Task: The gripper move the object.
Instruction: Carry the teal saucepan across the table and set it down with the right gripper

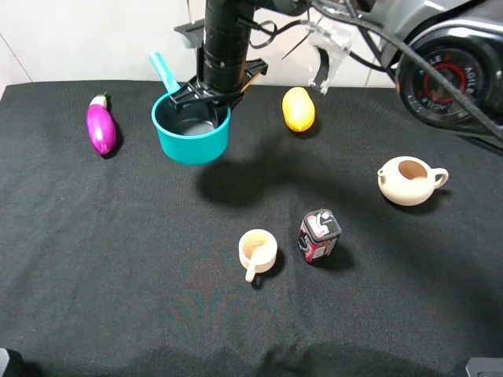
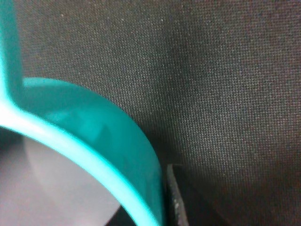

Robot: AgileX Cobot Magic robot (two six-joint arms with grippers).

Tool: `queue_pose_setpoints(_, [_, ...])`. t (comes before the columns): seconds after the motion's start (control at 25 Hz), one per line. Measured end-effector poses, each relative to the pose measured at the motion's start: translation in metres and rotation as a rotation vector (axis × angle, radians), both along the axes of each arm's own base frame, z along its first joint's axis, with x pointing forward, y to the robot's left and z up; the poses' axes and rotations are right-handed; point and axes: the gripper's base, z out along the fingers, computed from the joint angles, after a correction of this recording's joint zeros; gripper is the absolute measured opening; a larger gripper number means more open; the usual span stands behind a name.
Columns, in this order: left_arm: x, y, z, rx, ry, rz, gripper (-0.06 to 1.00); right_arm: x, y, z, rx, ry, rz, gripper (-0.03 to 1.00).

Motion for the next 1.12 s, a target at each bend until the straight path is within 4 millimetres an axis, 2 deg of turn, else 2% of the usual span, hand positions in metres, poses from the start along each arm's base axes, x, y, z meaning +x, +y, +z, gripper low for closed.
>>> queue_pose_setpoints(0.44, [0.0, 0.0, 0.0, 0.0, 0.0, 0.0, 0.99, -0.004, -0.007, 0.043, 0.036, -0.083, 0.003, 0.0])
queue_pose_setpoints(0.8, [0.0, 0.0, 0.0, 0.0, 0.0, 0.0, 0.99, 0.005, -0.024, 0.065, 0.062, -0.116, -0.034, 0.0])
queue_pose_setpoints(1.12, [0.0, 0.0, 0.0, 0.0, 0.0, 0.0, 0.99, 0.016, -0.041, 0.073, 0.072, -0.128, -0.076, 0.0])
